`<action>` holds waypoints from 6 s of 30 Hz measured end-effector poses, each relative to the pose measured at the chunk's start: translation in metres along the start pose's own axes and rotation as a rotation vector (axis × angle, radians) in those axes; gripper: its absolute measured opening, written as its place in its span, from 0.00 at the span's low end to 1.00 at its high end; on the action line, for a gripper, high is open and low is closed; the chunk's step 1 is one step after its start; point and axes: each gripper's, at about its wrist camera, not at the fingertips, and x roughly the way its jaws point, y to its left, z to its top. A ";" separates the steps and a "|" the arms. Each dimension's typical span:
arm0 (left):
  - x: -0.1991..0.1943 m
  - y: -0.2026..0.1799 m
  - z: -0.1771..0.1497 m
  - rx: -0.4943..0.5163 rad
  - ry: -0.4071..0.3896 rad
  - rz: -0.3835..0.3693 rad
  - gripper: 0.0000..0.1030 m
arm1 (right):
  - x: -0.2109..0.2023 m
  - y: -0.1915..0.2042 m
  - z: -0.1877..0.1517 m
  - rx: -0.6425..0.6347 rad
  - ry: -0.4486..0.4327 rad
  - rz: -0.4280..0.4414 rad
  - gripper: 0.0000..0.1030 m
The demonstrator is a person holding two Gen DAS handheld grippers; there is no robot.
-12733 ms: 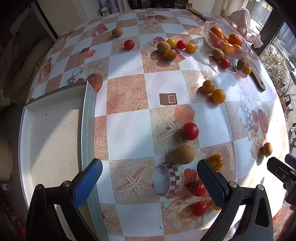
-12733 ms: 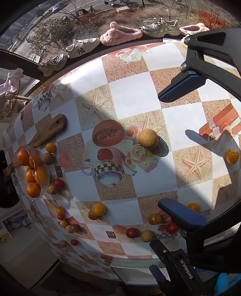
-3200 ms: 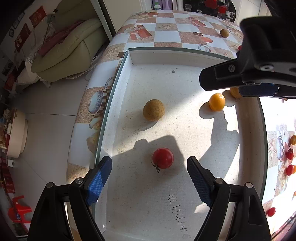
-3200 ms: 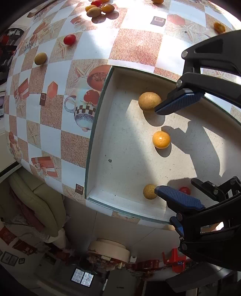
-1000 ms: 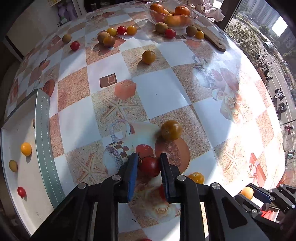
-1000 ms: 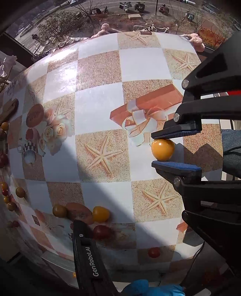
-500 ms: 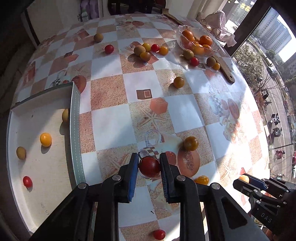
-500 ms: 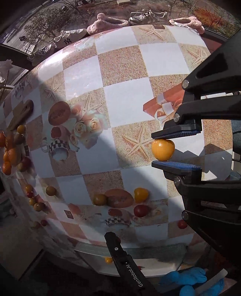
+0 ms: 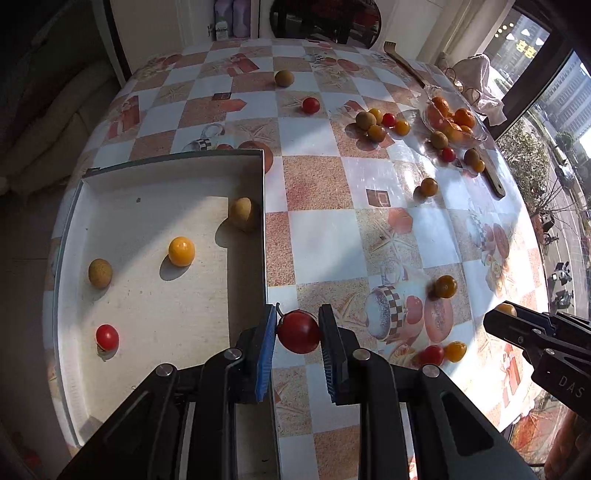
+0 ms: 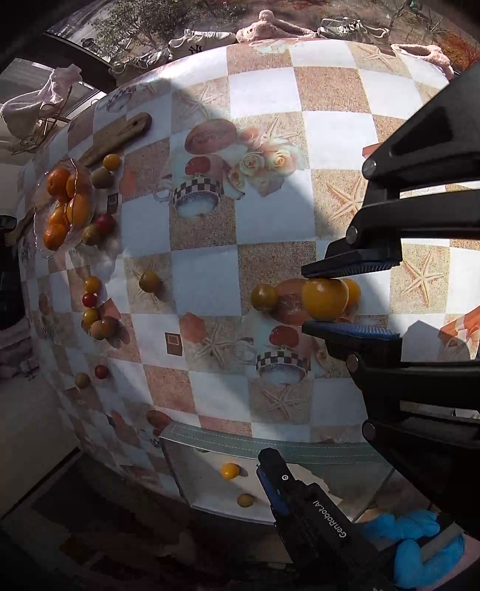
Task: Organize fruits
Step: 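Carry both held tomatoes over the white tray, then open both tools to release the tomatoes into the tray, then reach left tool to a red tomato while right tool grasps an orange tomato, then close left tool on the red tomato while right tool holds the orange tomato, then carry the red and orange tomatoes in both tools over the white tray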
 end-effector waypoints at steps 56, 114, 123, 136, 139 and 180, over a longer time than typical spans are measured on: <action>0.006 0.152 -0.070 -0.272 -0.014 0.267 0.66 | 0.129 0.263 0.054 -0.442 0.151 0.138 0.45; 0.025 -0.084 -0.100 0.067 0.139 0.020 0.66 | 0.053 -0.009 0.019 -0.122 0.102 -0.006 0.74; 0.033 -0.086 -0.109 0.069 0.143 0.049 0.66 | 0.040 -0.021 -0.023 -0.146 0.148 -0.002 0.59; 0.032 -0.115 -0.109 0.139 0.124 0.071 0.40 | 0.059 0.000 -0.022 -0.223 0.149 0.009 0.22; 0.030 -0.120 -0.109 0.158 0.124 0.054 0.17 | 0.059 -0.003 -0.021 -0.196 0.159 0.021 0.21; 0.025 -0.086 -0.109 0.130 0.145 -0.016 0.19 | 0.031 -0.031 -0.022 -0.004 0.162 0.080 0.21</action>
